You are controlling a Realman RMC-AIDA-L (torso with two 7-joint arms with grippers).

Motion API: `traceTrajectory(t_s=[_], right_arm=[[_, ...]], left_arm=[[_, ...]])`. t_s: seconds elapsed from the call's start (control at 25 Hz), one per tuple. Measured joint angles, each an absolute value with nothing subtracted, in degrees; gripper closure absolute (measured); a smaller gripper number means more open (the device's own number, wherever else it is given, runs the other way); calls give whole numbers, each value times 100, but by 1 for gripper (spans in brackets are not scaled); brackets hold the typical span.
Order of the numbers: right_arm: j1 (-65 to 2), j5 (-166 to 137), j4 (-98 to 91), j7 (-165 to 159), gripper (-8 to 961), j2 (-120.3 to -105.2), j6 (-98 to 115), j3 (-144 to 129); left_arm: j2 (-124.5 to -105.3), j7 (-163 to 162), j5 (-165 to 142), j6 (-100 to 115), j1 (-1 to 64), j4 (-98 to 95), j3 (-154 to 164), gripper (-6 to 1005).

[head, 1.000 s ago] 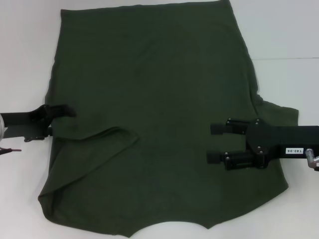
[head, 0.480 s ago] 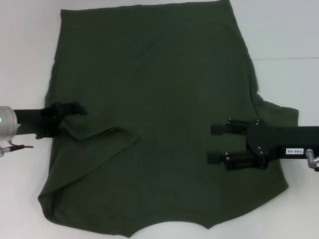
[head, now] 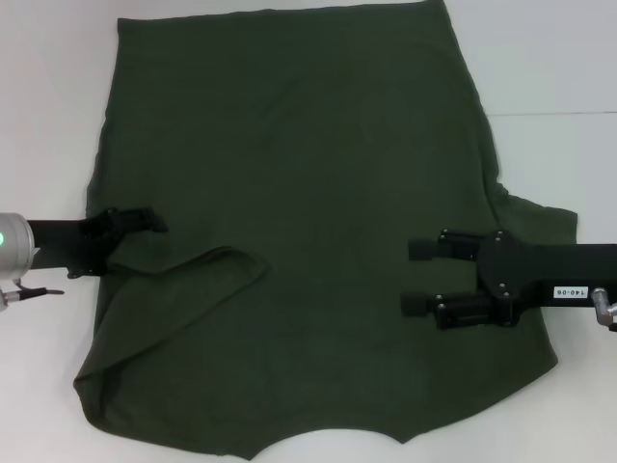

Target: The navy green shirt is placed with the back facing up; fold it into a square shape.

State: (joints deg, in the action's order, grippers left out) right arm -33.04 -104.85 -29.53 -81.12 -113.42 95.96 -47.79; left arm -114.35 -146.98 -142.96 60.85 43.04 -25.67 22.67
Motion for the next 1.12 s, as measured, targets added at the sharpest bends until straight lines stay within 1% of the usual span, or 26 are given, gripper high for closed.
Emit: traceTrajectory(t_s=[0.56, 0.76, 0.96, 1.12], right_arm=[[-3331, -10485, -2953, -8112, 7, -11339, 9588, -4769], [-3316, -10485, -2953, -8093, 7, -11339, 9588, -4764], [-3345, -10485, -2957, -8099, 7, -11345, 9588, -4773], [-3367, -10485, -2962, -8113, 7, -11347, 9599, -4786]], left_arm=[[-11437, -14762, -14266, 6101, 4443, -2498, 2271, 137], [-11500, -14762, -14115, 5870, 4452, -2460, 2226, 137], [-11513, -14403, -12645, 5461, 4816, -2337, 2234, 137], [-11516, -14349, -12435, 5400, 5076, -2315, 2291, 137]])
